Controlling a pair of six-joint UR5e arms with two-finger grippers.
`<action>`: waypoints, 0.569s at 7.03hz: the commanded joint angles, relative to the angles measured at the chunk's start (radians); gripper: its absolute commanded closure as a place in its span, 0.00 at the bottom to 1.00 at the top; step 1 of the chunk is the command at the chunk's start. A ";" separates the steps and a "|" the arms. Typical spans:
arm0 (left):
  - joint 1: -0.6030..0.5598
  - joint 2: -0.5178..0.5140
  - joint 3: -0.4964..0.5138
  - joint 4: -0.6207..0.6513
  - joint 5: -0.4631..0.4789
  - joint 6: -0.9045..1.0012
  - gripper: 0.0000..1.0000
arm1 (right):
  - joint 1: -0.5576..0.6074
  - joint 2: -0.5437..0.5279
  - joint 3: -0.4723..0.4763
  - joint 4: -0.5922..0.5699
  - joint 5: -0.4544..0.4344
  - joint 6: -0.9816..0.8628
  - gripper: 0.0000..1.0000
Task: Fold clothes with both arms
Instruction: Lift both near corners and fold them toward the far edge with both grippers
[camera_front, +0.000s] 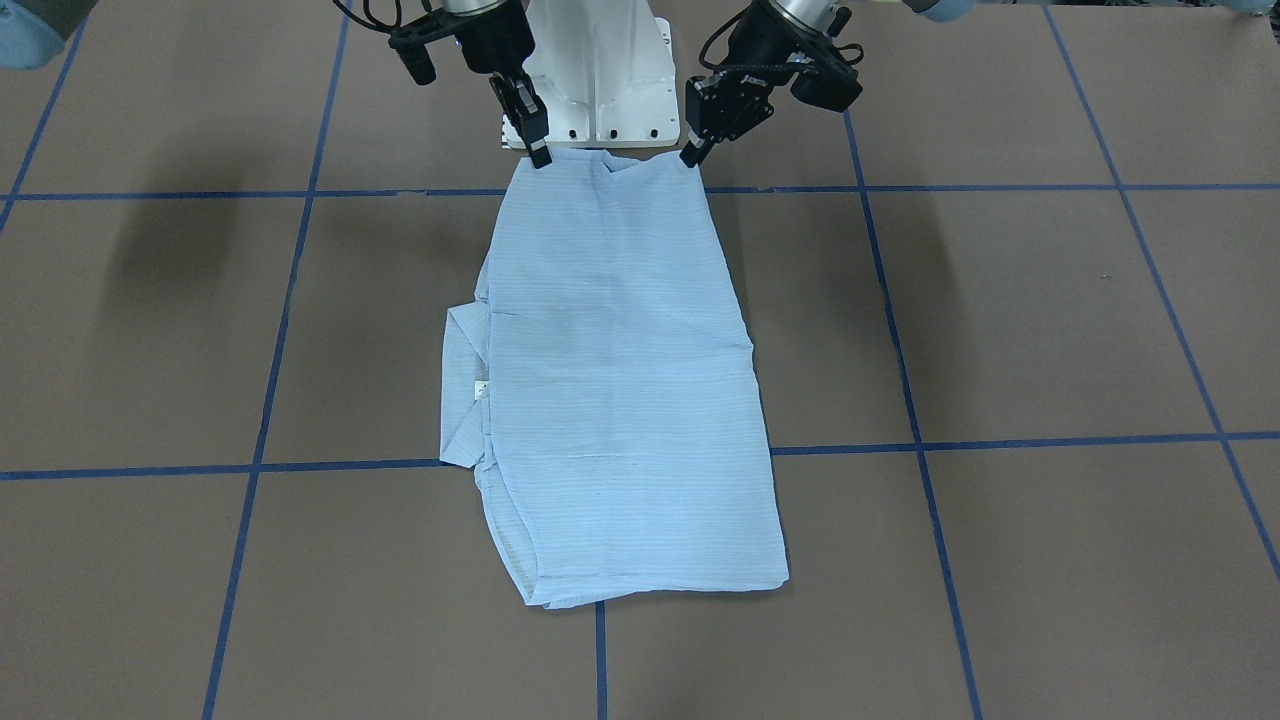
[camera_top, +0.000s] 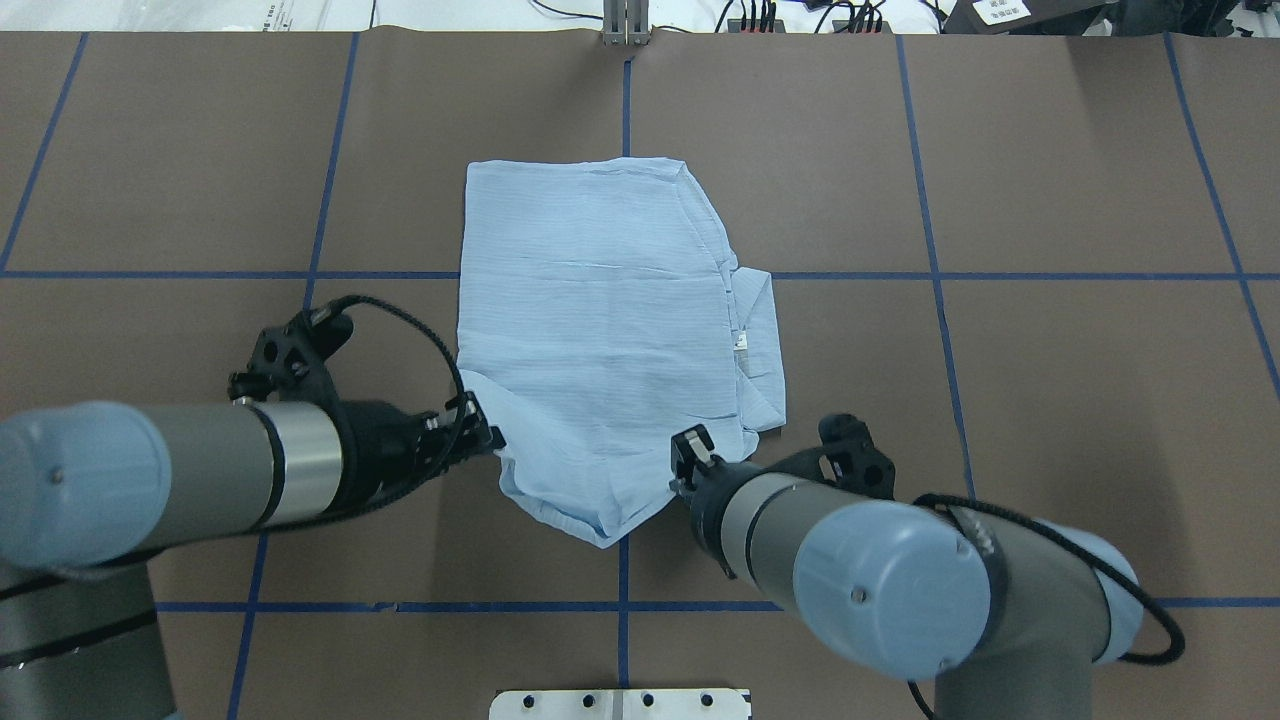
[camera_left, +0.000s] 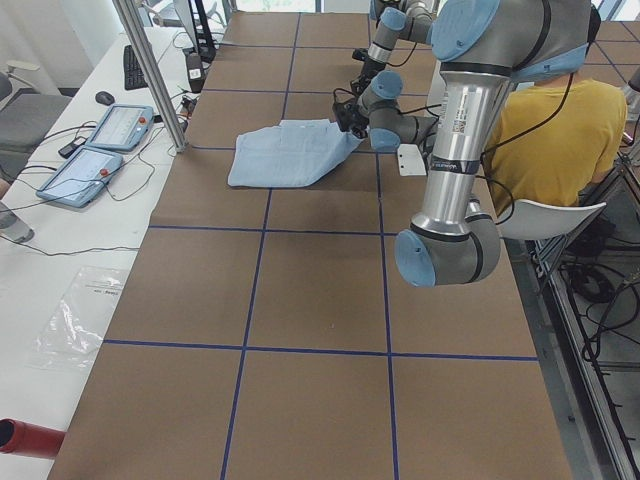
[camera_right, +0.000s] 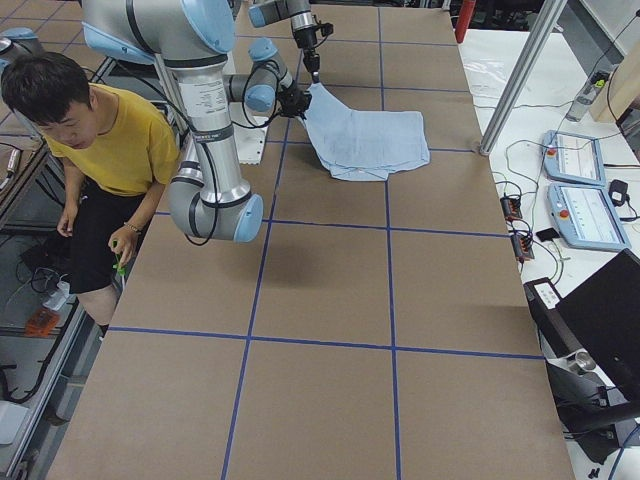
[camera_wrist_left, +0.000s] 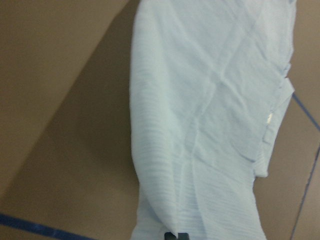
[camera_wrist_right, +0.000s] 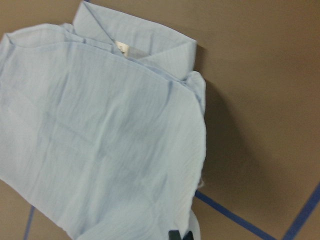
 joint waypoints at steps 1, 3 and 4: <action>-0.165 -0.146 0.178 0.031 -0.068 0.118 1.00 | 0.200 0.132 -0.154 0.008 0.144 -0.106 1.00; -0.253 -0.247 0.401 -0.014 -0.071 0.210 1.00 | 0.310 0.245 -0.388 0.055 0.249 -0.209 1.00; -0.281 -0.269 0.490 -0.092 -0.073 0.214 1.00 | 0.343 0.288 -0.543 0.177 0.265 -0.225 1.00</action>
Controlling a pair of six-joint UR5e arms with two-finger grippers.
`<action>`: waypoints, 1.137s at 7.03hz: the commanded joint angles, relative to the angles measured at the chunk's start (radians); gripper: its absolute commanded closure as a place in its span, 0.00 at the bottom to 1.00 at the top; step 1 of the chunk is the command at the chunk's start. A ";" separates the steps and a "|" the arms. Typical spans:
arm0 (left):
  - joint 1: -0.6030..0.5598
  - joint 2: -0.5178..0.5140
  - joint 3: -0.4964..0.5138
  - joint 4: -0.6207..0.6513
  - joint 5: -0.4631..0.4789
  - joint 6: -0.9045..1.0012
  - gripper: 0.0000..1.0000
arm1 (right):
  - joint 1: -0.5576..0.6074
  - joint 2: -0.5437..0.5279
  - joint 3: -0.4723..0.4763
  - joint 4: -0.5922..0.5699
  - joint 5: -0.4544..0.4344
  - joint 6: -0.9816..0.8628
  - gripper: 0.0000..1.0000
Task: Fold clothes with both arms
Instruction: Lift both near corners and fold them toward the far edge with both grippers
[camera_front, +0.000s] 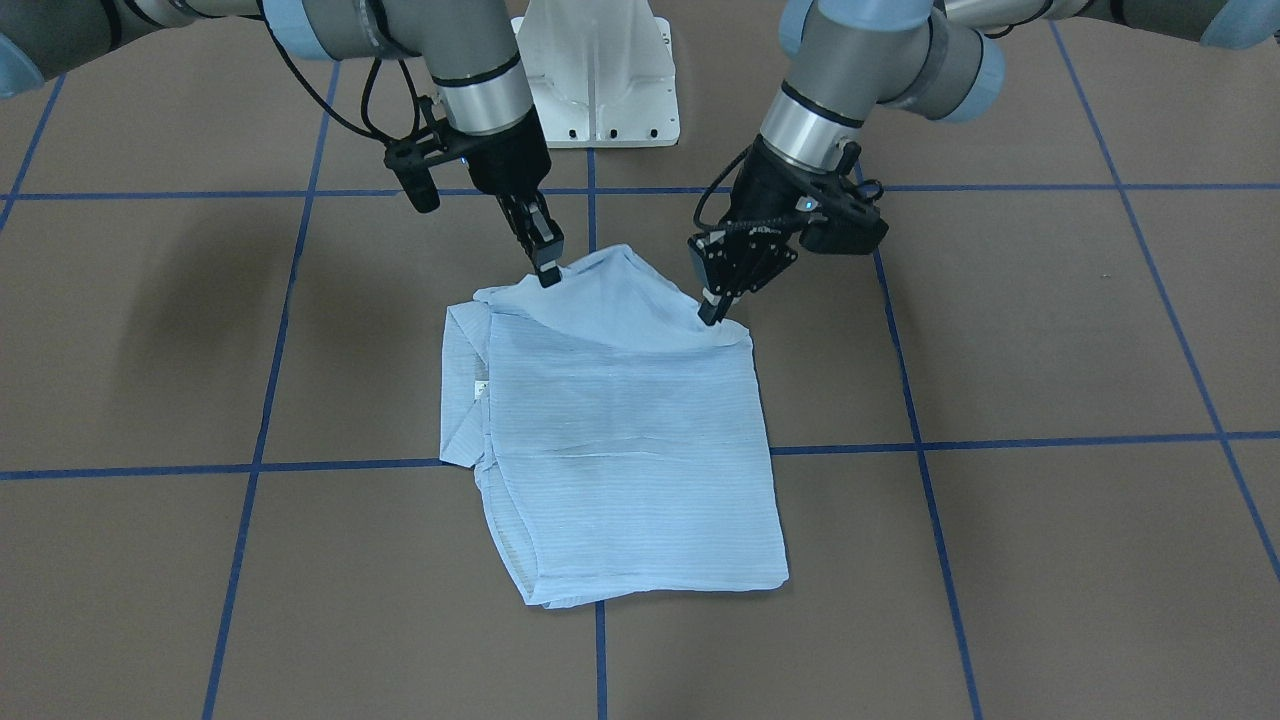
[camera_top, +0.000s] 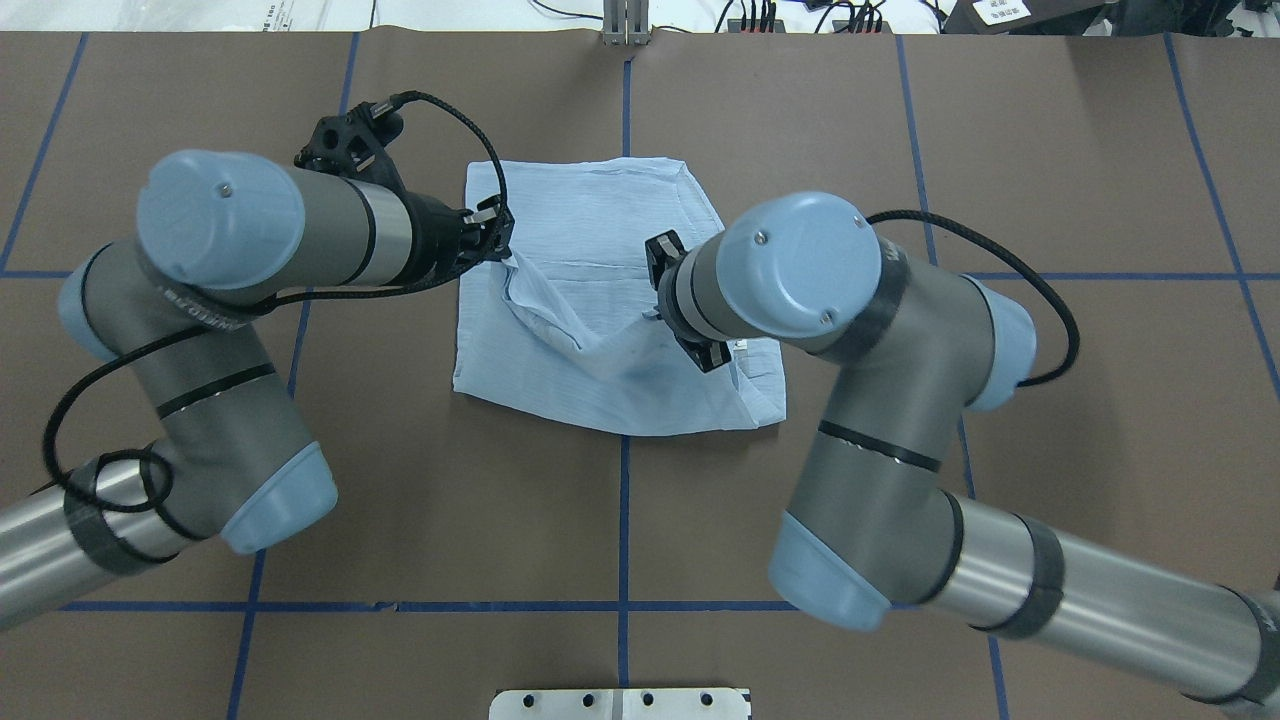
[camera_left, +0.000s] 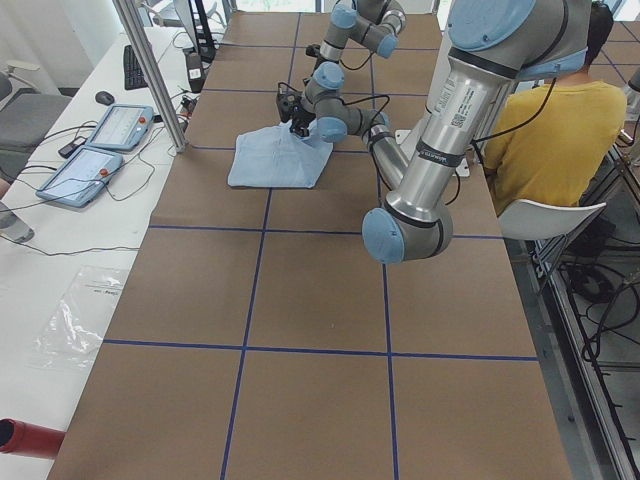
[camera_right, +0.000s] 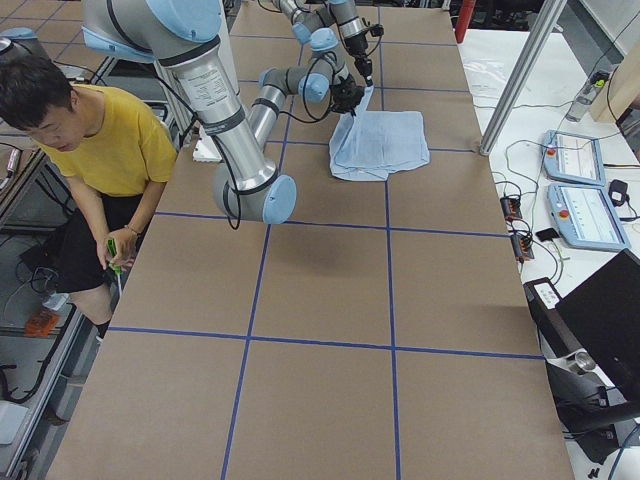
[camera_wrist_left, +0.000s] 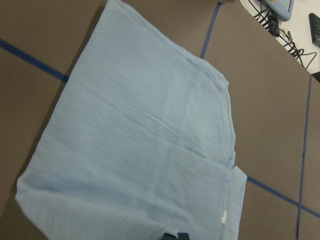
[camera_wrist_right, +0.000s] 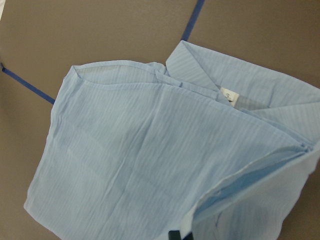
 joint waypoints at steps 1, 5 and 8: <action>-0.055 -0.073 0.227 -0.147 -0.013 0.034 1.00 | 0.096 0.124 -0.324 0.188 0.080 -0.065 1.00; -0.103 -0.176 0.525 -0.337 -0.012 0.086 1.00 | 0.178 0.212 -0.641 0.391 0.121 -0.177 1.00; -0.103 -0.190 0.619 -0.430 -0.005 0.093 1.00 | 0.187 0.269 -0.739 0.396 0.119 -0.233 1.00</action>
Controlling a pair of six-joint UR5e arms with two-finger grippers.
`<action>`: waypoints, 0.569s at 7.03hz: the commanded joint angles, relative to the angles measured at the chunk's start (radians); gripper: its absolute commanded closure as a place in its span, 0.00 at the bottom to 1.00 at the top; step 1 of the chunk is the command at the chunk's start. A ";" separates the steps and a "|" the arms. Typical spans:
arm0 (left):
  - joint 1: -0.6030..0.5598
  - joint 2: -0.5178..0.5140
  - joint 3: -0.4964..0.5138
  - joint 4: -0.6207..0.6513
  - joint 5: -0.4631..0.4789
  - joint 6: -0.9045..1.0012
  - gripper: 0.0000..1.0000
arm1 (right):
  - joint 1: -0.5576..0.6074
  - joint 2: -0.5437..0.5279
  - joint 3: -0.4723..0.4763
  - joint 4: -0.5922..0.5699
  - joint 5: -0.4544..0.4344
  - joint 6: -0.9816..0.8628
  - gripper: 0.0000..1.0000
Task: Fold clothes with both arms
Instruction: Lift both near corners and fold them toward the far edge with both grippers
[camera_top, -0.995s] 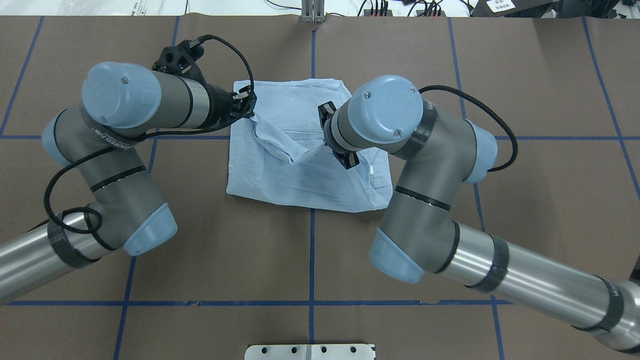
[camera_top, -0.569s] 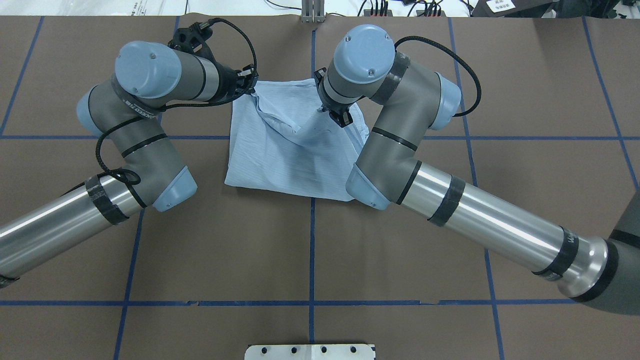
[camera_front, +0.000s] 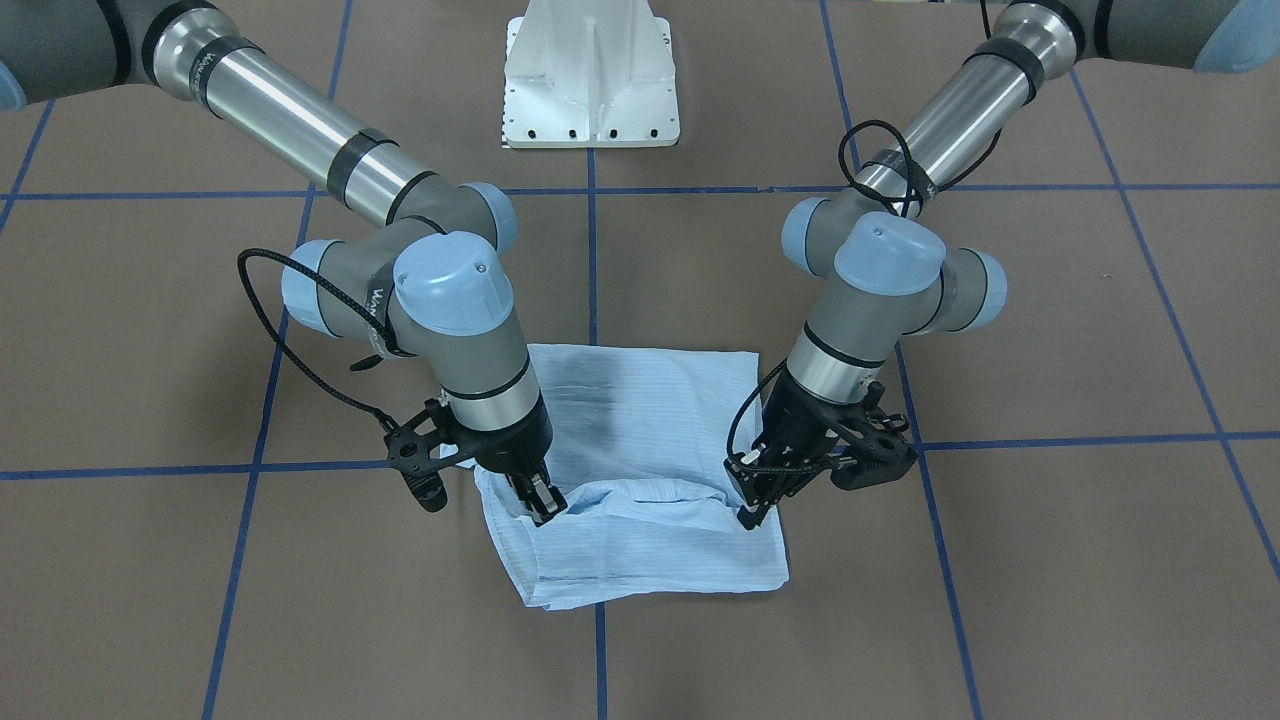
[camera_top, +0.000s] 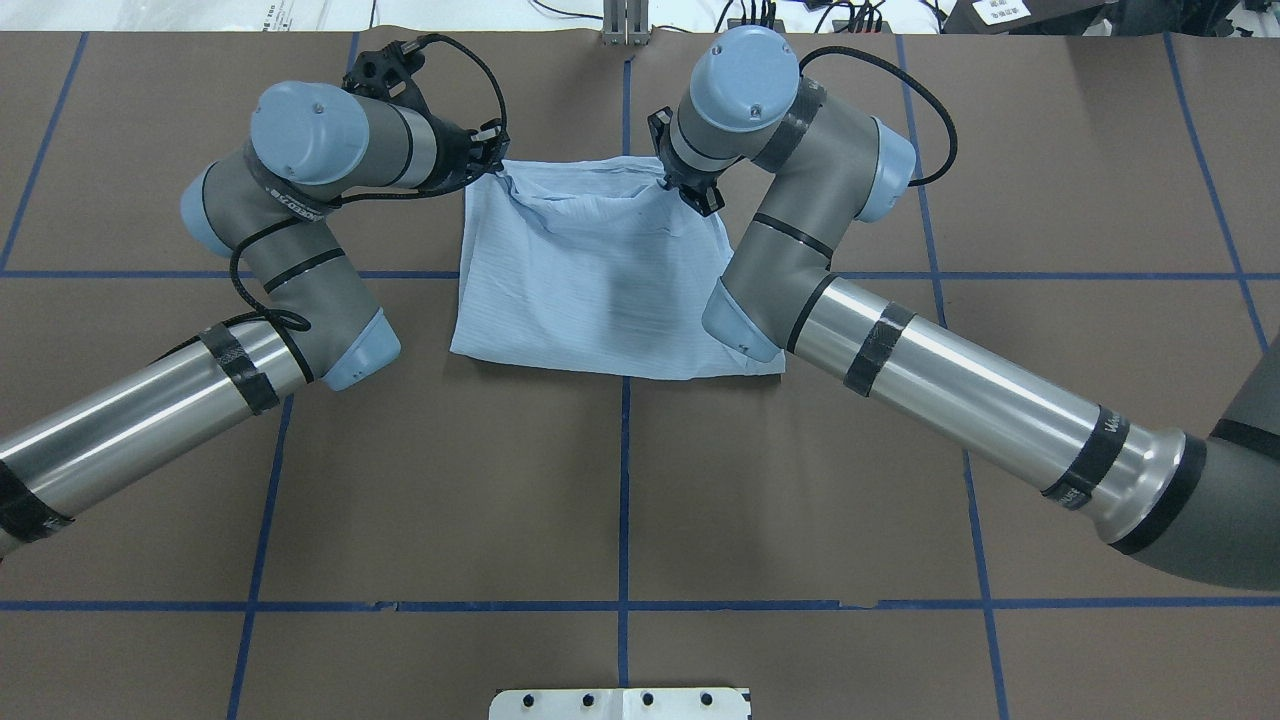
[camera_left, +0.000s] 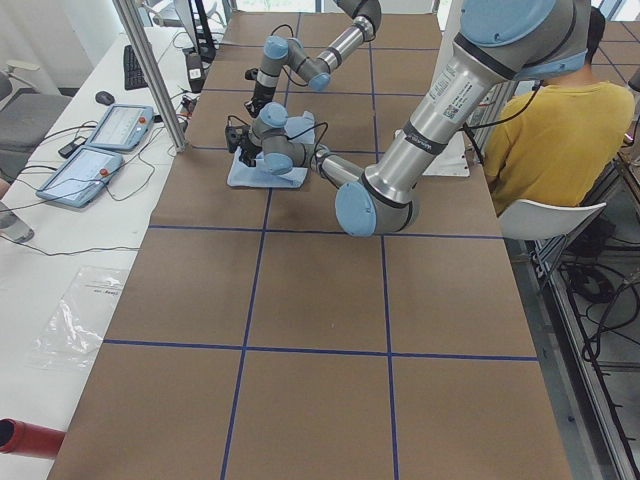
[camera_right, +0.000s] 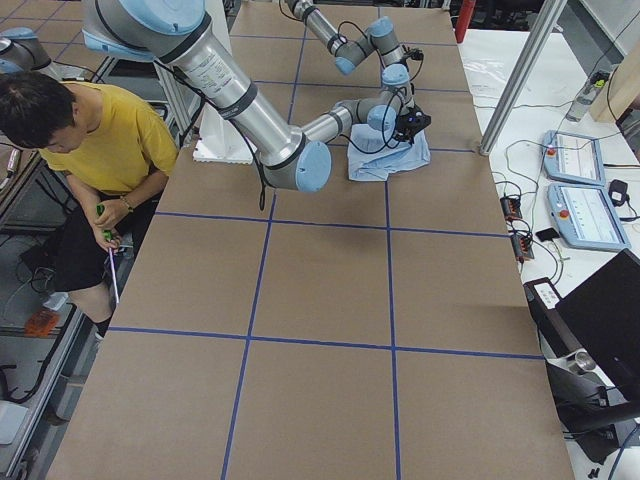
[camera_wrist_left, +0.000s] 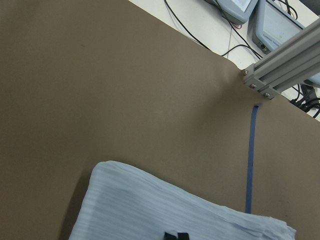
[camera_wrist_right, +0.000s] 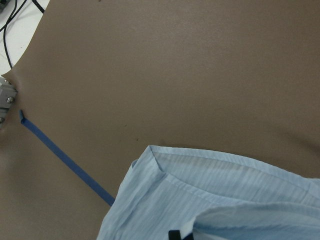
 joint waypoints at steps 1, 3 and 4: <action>-0.001 -0.005 0.038 -0.029 0.004 0.006 1.00 | 0.002 0.044 -0.083 0.024 -0.002 -0.012 1.00; -0.004 -0.005 0.070 -0.076 0.005 0.006 1.00 | 0.006 0.042 -0.122 0.067 -0.007 -0.033 1.00; -0.011 -0.005 0.078 -0.076 0.005 0.032 1.00 | 0.008 0.042 -0.139 0.067 -0.010 -0.038 1.00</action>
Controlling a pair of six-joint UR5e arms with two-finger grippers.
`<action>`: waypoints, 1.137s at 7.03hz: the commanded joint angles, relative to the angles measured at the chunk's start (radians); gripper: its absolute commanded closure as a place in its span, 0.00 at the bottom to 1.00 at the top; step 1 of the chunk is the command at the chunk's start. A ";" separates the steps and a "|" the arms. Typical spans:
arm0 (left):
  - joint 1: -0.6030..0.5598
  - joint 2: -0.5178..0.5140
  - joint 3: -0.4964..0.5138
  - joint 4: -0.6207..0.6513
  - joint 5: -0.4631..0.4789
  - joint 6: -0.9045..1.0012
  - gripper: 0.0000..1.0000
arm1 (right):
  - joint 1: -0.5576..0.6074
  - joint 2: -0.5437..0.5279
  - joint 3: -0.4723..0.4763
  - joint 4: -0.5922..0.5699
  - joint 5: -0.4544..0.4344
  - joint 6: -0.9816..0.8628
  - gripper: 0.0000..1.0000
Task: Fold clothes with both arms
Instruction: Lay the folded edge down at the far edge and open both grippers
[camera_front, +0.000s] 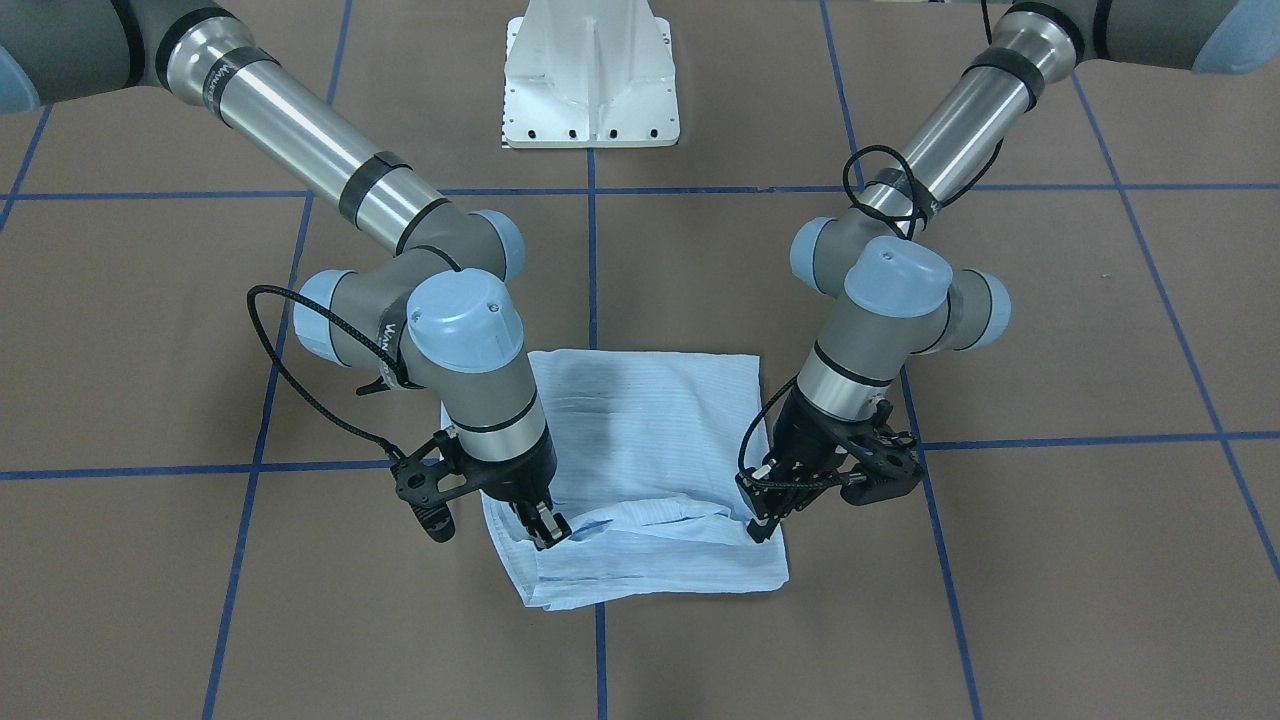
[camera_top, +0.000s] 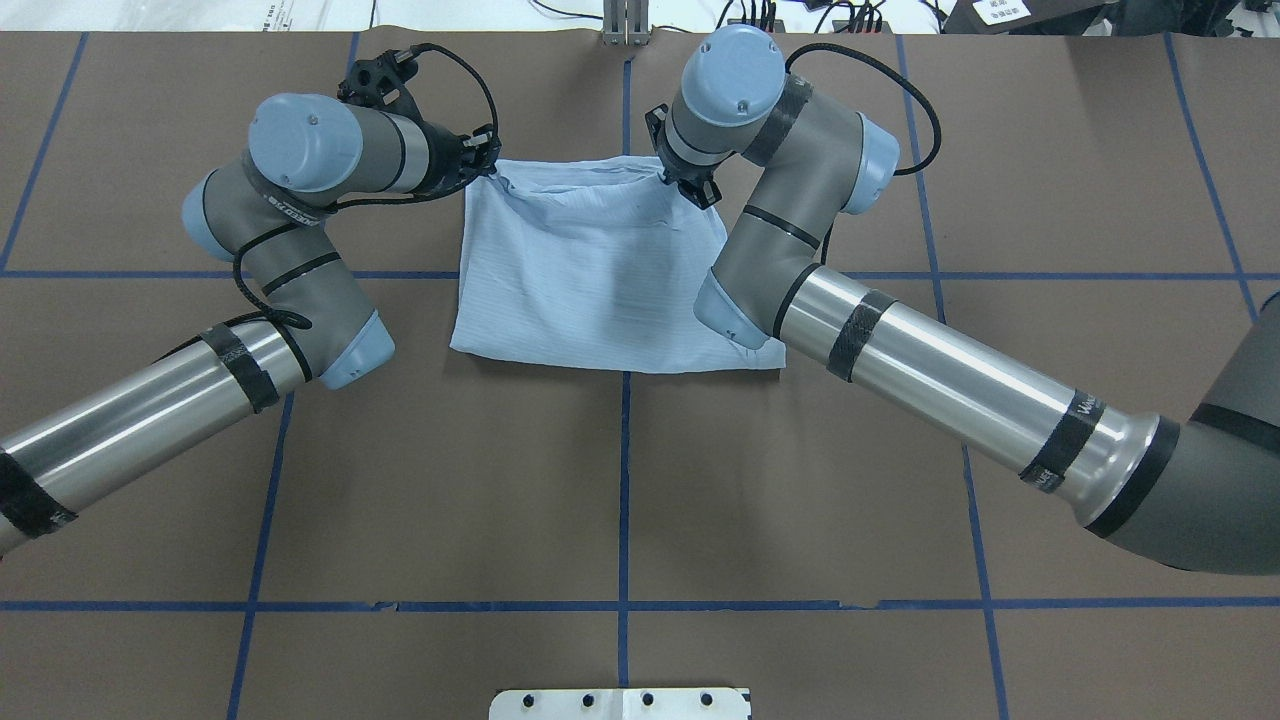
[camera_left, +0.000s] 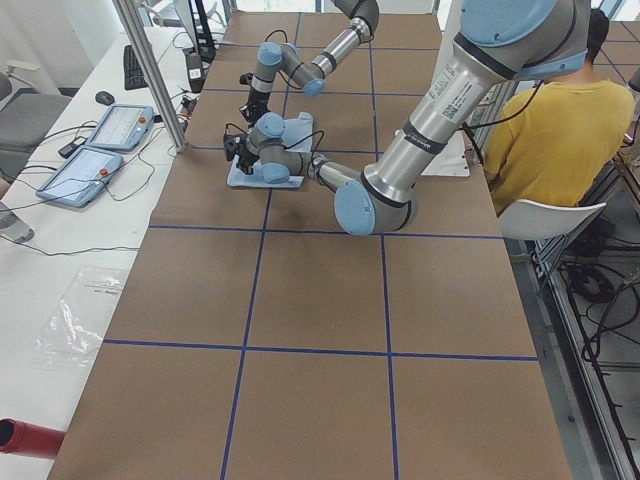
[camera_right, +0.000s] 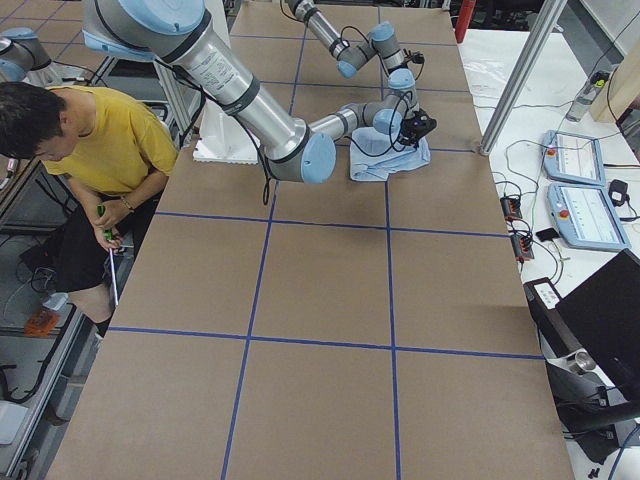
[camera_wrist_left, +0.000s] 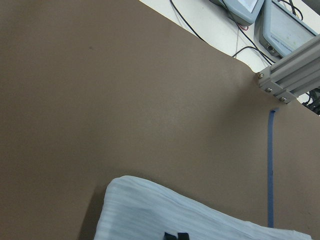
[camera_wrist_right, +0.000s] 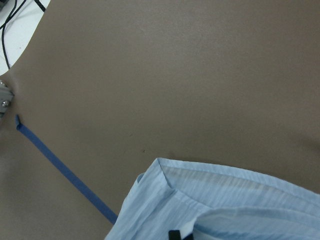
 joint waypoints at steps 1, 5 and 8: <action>-0.013 0.000 0.019 -0.008 0.001 0.027 1.00 | 0.003 0.001 -0.026 0.009 -0.006 -0.018 1.00; -0.019 0.000 0.032 -0.007 0.002 0.058 0.49 | 0.000 -0.004 -0.028 0.021 -0.011 -0.033 0.00; -0.068 0.003 0.070 -0.007 -0.007 0.186 0.42 | 0.042 -0.073 -0.005 0.021 0.001 -0.238 0.00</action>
